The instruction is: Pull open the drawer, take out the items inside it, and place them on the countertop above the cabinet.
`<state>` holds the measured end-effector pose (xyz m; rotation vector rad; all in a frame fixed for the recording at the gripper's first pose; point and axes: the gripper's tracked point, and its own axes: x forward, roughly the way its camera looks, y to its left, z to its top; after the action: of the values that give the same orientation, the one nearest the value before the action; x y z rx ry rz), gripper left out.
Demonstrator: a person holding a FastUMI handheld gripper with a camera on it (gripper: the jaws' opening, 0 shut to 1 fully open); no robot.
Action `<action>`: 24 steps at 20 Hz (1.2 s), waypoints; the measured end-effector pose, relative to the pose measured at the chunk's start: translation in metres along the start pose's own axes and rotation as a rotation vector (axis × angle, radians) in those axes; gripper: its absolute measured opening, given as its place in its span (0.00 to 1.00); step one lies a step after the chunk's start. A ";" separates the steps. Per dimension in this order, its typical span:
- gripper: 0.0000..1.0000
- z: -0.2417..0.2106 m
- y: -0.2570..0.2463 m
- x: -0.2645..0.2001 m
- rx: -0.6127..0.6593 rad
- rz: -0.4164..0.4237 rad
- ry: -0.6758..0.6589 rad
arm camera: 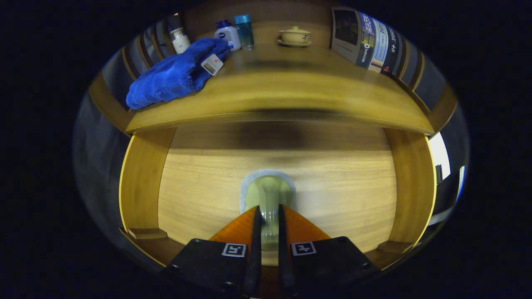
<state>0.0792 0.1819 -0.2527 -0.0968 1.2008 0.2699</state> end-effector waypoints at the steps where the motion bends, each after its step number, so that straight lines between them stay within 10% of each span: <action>1: 0.26 0.002 0.001 -0.010 0.015 0.009 -0.006; 15: 0.26 0.095 -0.033 -0.135 0.029 -0.050 -0.151; 24: 0.26 0.186 -0.028 -0.112 0.032 -0.072 -0.174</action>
<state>0.2175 0.1780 -0.0832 -0.0866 1.0262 0.1921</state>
